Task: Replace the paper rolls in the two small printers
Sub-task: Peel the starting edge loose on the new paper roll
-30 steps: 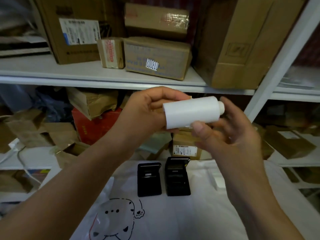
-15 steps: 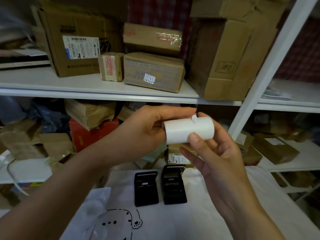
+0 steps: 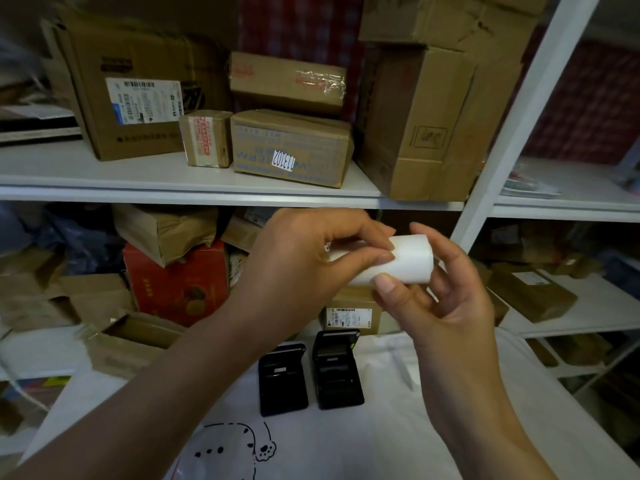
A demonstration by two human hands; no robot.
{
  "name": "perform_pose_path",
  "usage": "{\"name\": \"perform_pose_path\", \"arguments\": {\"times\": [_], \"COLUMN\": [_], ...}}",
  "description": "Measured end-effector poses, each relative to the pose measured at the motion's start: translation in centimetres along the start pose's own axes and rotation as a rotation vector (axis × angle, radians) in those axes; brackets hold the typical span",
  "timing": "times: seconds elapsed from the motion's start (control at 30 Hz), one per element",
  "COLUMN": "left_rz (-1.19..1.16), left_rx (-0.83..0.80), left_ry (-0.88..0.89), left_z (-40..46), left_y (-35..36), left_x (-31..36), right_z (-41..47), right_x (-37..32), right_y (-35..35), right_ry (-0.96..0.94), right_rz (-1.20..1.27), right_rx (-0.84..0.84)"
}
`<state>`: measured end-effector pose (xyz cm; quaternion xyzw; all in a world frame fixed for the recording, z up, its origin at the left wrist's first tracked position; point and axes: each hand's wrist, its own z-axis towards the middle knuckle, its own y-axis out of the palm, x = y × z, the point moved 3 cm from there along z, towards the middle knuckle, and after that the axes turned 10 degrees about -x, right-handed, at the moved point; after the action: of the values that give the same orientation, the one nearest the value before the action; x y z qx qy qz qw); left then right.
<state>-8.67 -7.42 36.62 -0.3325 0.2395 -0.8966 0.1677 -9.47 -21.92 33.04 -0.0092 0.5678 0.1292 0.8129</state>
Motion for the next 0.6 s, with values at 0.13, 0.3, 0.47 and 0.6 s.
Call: {"name": "perform_pose_path", "arguments": {"times": [0.13, 0.3, 0.47, 0.6], "left_rz": [-0.137, -0.292, -0.460, -0.512], "left_rx": [-0.005, -0.064, -0.100, -0.122], "left_ry": [-0.021, -0.074, -0.335, -0.389], "left_z": [-0.1, -0.1, -0.2, -0.5], "left_y": [0.1, 0.2, 0.7, 1.0], "left_x": [-0.5, -0.8, -1.9, -2.3], "right_z": [0.0, 0.1, 0.1, 0.2], "right_x": [0.1, 0.5, 0.7, 0.8], "right_y": [-0.1, -0.1, -0.2, -0.2], "right_ry": [-0.014, -0.019, -0.026, -0.028], "right_rz": [0.023, 0.006, 0.000, 0.005], "right_rx": [-0.001, -0.003, -0.022, -0.023]}}
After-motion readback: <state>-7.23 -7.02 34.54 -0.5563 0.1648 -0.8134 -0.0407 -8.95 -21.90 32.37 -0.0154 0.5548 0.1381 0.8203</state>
